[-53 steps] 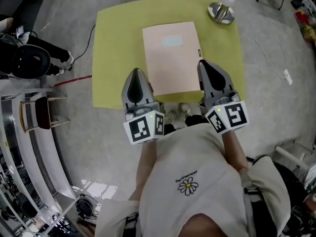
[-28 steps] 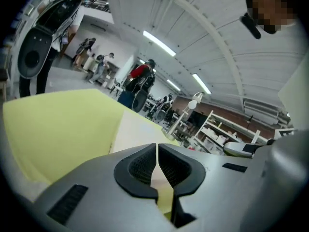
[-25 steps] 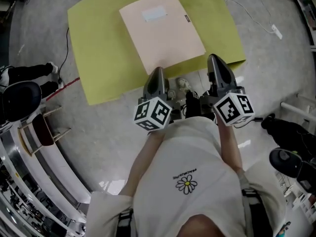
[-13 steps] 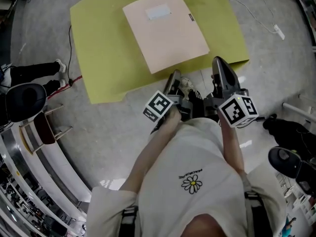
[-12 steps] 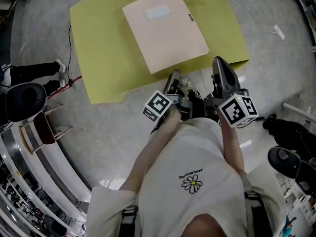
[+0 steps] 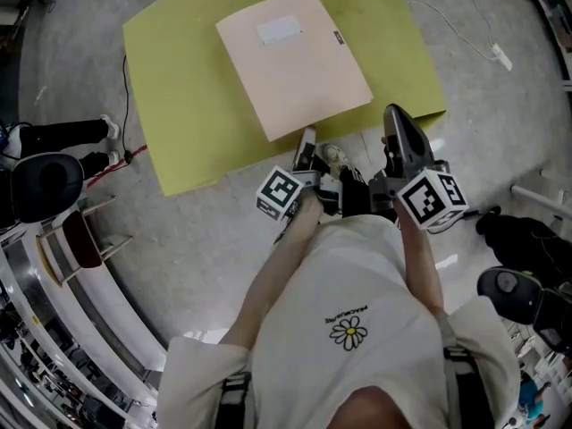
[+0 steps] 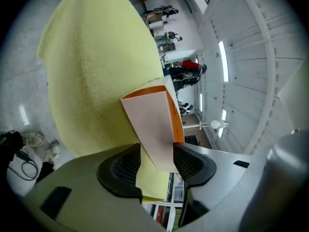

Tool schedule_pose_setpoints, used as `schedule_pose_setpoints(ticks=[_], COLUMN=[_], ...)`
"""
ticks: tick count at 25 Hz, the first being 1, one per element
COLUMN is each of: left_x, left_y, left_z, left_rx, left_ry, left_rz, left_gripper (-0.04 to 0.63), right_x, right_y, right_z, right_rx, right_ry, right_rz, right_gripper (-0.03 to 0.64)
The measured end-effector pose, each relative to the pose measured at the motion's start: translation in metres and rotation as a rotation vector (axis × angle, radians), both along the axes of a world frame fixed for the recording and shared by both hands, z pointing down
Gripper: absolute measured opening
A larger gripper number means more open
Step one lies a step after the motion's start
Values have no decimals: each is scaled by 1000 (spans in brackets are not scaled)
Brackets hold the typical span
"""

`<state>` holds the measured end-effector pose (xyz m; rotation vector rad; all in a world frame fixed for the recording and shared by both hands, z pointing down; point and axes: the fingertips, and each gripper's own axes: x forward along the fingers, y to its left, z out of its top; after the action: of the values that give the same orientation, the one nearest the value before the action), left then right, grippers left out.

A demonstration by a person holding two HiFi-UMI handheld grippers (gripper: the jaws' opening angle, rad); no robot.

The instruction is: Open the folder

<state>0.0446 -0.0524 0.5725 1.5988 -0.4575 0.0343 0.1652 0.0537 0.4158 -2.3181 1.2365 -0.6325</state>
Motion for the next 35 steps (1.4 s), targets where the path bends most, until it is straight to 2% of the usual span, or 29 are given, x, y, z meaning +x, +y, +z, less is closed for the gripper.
schedule_pose_setpoints(ticks=[6, 8, 11, 15, 18, 21, 25, 26, 27, 29, 35], left_x=[3, 3, 0, -5, -4, -4, -3, -2, -2, -1, -4], left_y=[-1, -4, -10, -17, -18, -16, -16, -15, -15, -16, -16], left_z=[-2, -5, -5, -6, -9, -9, -9, -9, -10, -10, -13], left_rx=[8, 37, 65, -17, -44, -43, -46, -49, -51, -52, -47], left_ry=[35, 53, 82, 205, 232, 236, 226, 223, 221, 216, 189], left_rz=[9, 9, -33, -155, -174, -161, -147, -151, -158, -170, -181], left_gripper=[215, 215, 212, 193, 186, 178, 178, 177, 176, 173, 169], right_x=[-4, -6, -7, -8, -11, -19, -38, -42, -44, -41, -23], right_y=[-7, -9, -12, -15, -19, -26, -36, -38, -40, -42, -44], right_z=[4, 7, 9, 12, 20, 40, 75, 81, 86, 95, 121], right_rx=[-3, -9, -18, -17, -28, -24, -5, 26, 70, 160, 285], right_ry=[-15, -20, -24, -28, -63, -178, -403, -468, -534, -645, -827], right_rz=[-25, -34, -45, -52, -73, -110, -169, -181, -185, -162, -90], right_gripper=[12, 12, 12, 12, 12, 12, 14, 24, 67, 78, 77])
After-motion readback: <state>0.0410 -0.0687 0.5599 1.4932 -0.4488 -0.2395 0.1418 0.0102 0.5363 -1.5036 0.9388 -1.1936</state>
